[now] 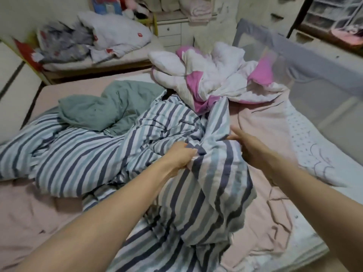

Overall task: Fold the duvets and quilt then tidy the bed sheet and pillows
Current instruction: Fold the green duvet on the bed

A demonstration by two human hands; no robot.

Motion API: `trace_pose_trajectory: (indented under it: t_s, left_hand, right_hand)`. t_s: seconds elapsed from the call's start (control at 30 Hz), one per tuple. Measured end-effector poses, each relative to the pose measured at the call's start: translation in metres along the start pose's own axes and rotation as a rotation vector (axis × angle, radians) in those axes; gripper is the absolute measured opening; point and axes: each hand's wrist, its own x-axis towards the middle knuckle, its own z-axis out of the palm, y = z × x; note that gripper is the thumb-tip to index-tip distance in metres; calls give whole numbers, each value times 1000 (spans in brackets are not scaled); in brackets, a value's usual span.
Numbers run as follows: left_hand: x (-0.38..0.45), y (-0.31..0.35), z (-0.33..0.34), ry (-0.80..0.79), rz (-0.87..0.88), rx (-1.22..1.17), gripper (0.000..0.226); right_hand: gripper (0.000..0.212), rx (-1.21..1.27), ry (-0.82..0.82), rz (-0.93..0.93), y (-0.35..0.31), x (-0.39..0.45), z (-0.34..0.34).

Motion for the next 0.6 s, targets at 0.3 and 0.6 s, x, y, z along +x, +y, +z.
trace_pose_trajectory:
  t_s: [0.3, 0.6]
  left_hand:
    - [-72, -16, -23, -239, 130, 488, 15]
    - [-39, 15, -14, 159, 19, 287, 75]
  right_hand:
    - [37, -208, 115, -52, 4, -1, 47]
    - [34, -805, -252, -368, 43, -108, 61]
